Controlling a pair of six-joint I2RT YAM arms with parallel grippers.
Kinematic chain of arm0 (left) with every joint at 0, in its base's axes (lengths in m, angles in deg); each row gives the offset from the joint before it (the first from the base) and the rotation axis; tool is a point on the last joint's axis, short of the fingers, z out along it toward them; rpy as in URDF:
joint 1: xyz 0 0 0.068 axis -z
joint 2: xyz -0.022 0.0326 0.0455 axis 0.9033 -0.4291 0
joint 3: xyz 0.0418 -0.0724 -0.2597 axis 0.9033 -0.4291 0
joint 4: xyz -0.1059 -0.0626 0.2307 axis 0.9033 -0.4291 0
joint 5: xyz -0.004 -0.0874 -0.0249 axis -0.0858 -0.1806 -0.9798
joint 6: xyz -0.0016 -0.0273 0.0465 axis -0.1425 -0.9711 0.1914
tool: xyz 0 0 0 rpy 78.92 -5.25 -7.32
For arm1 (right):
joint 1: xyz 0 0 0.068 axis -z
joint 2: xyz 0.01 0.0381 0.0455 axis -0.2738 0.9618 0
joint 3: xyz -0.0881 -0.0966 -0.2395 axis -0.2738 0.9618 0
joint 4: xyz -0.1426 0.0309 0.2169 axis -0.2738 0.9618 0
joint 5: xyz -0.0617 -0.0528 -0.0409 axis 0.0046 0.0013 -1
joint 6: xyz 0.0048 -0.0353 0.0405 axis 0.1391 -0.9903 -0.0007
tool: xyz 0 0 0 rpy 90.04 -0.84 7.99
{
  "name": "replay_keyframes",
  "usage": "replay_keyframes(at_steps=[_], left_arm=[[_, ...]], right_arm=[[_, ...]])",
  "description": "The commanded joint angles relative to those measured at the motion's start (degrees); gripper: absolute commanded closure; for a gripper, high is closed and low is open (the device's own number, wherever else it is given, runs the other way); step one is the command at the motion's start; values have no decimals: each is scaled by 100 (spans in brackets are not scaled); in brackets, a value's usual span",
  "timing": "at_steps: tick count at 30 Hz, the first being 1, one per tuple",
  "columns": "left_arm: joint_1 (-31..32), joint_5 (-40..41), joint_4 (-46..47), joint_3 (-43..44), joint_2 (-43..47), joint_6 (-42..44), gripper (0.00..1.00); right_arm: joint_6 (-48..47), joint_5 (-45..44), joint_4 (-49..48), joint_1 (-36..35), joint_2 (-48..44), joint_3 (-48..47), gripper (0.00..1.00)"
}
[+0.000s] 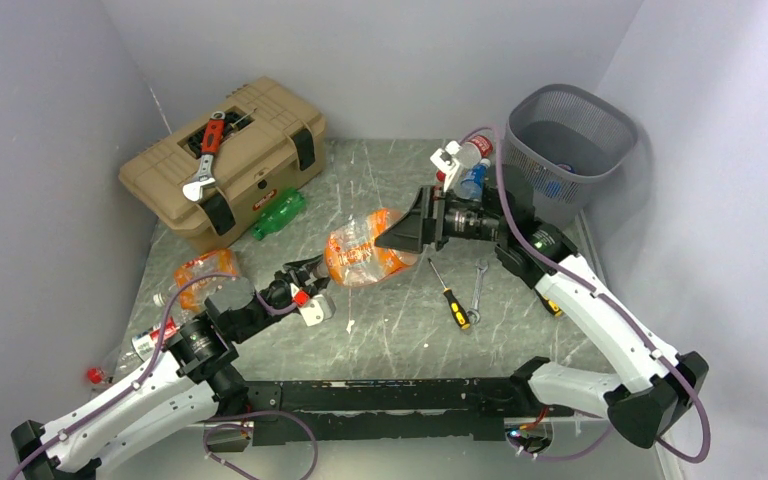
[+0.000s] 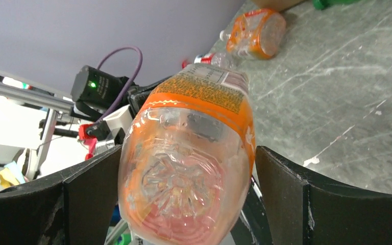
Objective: Put the plastic bottles in the bin
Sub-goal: Pick up the plastic bottle from the corner of the board.
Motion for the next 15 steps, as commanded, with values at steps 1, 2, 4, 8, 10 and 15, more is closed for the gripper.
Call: replay_keyframes(at_steps=[1,2,4,8,10,15], left_arm=[[33,-50,362,40,12,45,100],[36,-54,358,50,3,32,100],[38,-60,354,57,-17,24,100],[37,-59,354,50,-21,13,100],[33,-70,356,53,-31,9,100],[37,-114,367,58,-45,-32,99]], right_arm=[[-443,-349,569,-399,154,-545,2],[-523,-470,707,-485,202,-633,3],[-596,-644,852,-586,261,-708,7],[-575,-750,835,-593,260,-640,22],[-560,-751,818,-599,271,-614,29],[-557,-857,779,-603,236,-569,50]])
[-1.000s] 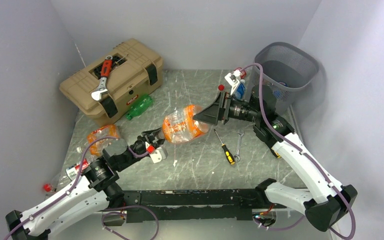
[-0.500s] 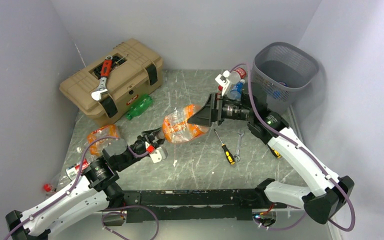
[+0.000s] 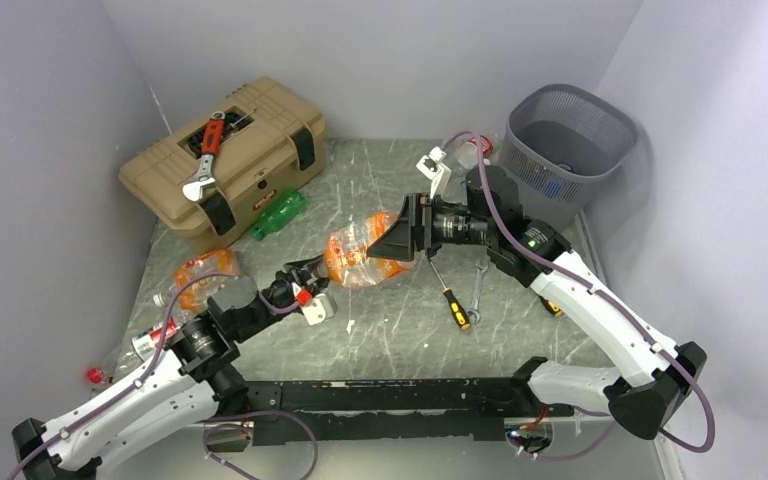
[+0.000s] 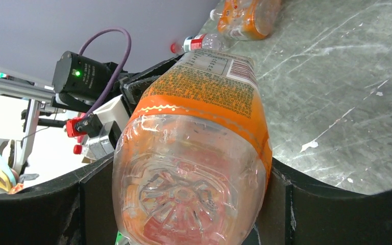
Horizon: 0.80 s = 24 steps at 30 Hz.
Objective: Put the plastic bottles in the bin
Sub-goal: Pick up the plastic bottle from the corner of the board, then place the plastic bottle in the trash bin.
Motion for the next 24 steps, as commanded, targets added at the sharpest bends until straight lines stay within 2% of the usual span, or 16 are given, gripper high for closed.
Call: replay_keyframes(at_steps=[1,4,9,10,12,17,24], left_arm=[[32,-150,378,56,29,-64,93],[35,-159,423,32,63,-111,70],[34,-218,406,35,65,-193,44],[38,-222,410,40,63,-219,35],[36,-211,411,58,62,-266,3],[32,-67,533,34,164,-367,0],[39,371,687,33,282,-495,1]], right_arm=[[-208,-319,-109,-17,-79,-110,52],[-263,-454,-94,-17,-185,-104,56],[-337,-721,-174,-15,-422,-43,61],[-337,-779,-208,-17,-485,-13,62],[-366,-915,-259,-15,-613,22,64],[-494,-1493,-287,-8,-952,42,69],[-1600,-3860,180,-8,-1726,-747,72]])
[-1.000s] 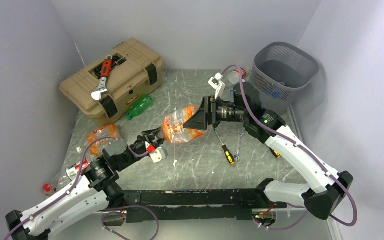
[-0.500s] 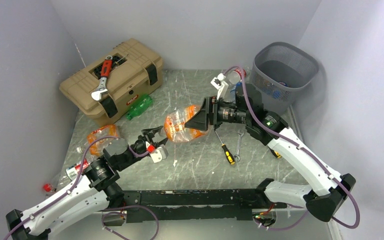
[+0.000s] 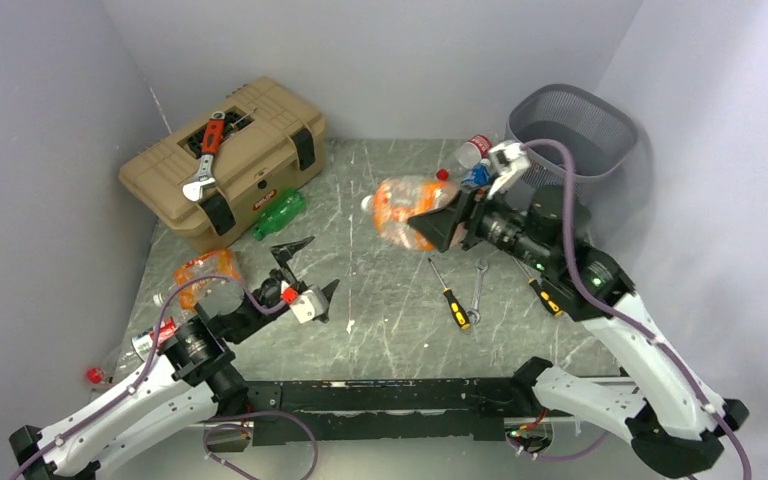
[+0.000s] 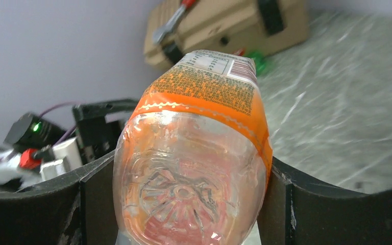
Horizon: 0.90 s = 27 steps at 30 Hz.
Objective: Put the plastic bottles in the bin
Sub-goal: Place the plastic bottle in the trash bin.
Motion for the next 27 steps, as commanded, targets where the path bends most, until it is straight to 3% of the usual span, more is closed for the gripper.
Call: replay_keyframes(at_steps=[1,5,10,22,27], left_arm=[[21,302,391,41,49,-134,1],[25,548,389,135,-122,-185,1],[17,1020,414,238,-571,-305,1],[-82,2166,253,619,-1437,-904,1],[-116,2394,369,599,-1527,-1063,1]], right_arm=[[-1013,-2086,148,8,-456,-1009,71],[-1798,-3872,497,7,-286,-1637,71],[-3148,-5724,-410,153,156,-1320,69],[-2589,-5426,-2026,2263,1558,-1653,69],[-1727,-4673,-1916,3341,2183,-1698,69]])
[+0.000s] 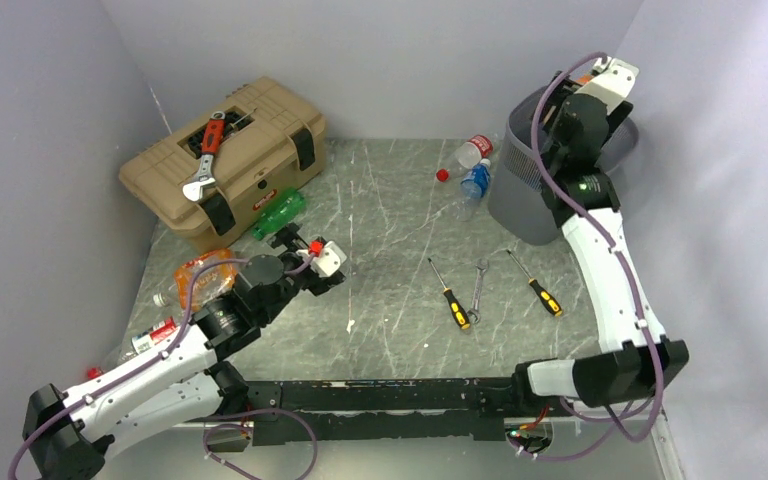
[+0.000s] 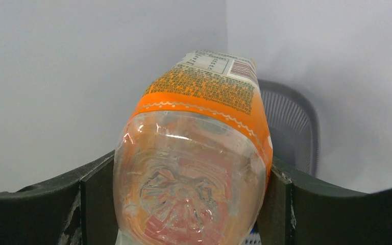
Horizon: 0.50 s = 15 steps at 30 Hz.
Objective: Put the plastic bottles in the bin
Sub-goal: Place the plastic bottle in the trash bin.
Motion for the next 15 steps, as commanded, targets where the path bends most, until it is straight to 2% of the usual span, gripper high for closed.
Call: replay_keyframes(at_steps=[1,7,11,15], left_arm=[[-54,458,351,100,49,-227,1],[-177,395,357,151,-95,-394,0],[-191,282,354,147,-122,-398,1],[-215,116,452,54,-100,-314,1]], right_arm=[[850,720,-465,763,198,-65,68],[1497,1525,-321,1538,650,-132,67],[1851,1913,-332,1789,871,-107,65],[2100,2129,-230,1855,1146,-190,55]])
